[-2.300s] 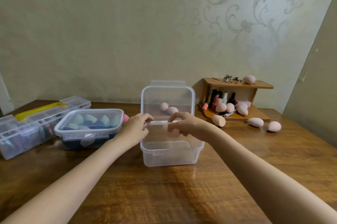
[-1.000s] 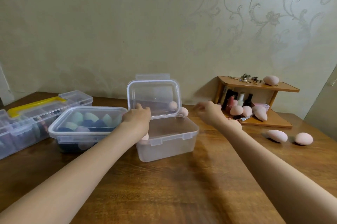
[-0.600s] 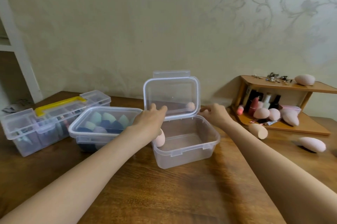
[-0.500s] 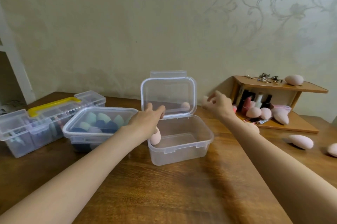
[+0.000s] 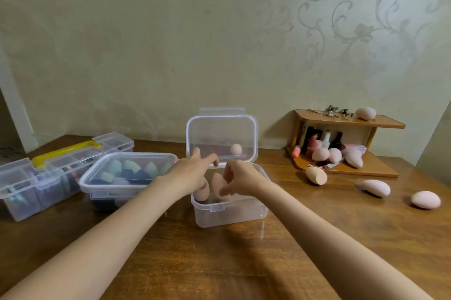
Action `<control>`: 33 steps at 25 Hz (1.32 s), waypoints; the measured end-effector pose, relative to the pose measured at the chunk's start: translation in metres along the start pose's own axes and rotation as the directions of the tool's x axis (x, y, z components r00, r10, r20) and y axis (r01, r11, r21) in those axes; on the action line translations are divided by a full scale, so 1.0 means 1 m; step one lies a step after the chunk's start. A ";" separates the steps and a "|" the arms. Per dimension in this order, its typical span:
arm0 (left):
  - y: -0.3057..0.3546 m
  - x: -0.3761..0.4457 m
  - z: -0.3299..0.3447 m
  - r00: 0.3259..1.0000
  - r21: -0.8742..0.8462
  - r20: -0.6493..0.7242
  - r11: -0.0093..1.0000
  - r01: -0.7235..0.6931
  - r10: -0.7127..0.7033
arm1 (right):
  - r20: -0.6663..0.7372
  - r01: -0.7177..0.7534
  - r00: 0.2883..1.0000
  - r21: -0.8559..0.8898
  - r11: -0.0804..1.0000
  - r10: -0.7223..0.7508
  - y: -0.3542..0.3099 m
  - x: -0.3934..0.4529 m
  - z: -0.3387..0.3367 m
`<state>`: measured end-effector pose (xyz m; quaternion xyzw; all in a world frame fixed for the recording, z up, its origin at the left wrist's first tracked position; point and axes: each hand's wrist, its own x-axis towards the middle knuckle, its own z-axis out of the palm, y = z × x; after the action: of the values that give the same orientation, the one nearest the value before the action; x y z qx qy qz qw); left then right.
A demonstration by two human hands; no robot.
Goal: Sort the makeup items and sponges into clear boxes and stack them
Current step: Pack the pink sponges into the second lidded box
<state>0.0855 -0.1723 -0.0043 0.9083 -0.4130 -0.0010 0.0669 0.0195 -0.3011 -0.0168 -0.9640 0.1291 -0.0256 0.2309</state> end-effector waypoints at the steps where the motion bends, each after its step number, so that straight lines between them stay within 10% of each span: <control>1: 0.000 0.000 -0.001 1.000 0.002 0.008 1.000 -0.004 0.004 | -0.006 0.018 1.000 -0.060 0.998 -0.018 -0.003 0.001 0.002; 7: 0.013 0.004 -0.003 0.995 0.209 -0.061 0.973 0.095 -0.084 | 0.005 0.098 0.995 -0.161 0.982 -0.098 -0.011 0.000 0.001; 13: 0.005 0.025 0.005 0.980 0.375 -0.117 0.906 0.196 -0.163 | -0.382 -0.107 0.909 0.176 0.979 0.168 0.048 0.016 -0.066; 18: -0.001 0.034 0.009 0.975 0.416 -0.139 0.883 0.217 -0.173 | 0.081 -0.185 0.981 0.101 0.978 0.177 0.067 0.062 -0.053; 23: -0.003 0.036 0.013 0.978 0.420 -0.149 0.887 0.194 -0.144 | 0.089 -0.031 0.996 0.087 0.996 0.023 0.063 0.110 -0.031; 29: -0.006 0.034 0.011 0.984 0.402 -0.130 0.901 0.161 -0.117 | -0.185 -0.196 0.946 0.326 0.925 0.266 0.081 0.099 -0.033; 33: 0.003 0.026 0.006 0.990 0.345 -0.102 0.929 0.131 -0.102 | -0.451 -0.047 0.841 0.490 0.871 0.299 0.082 0.044 -0.067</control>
<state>0.1005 -0.1948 -0.0089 0.9278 -0.3488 0.1063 -0.0792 0.0355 -0.4123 0.0056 -0.8228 0.2654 -0.2893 0.4109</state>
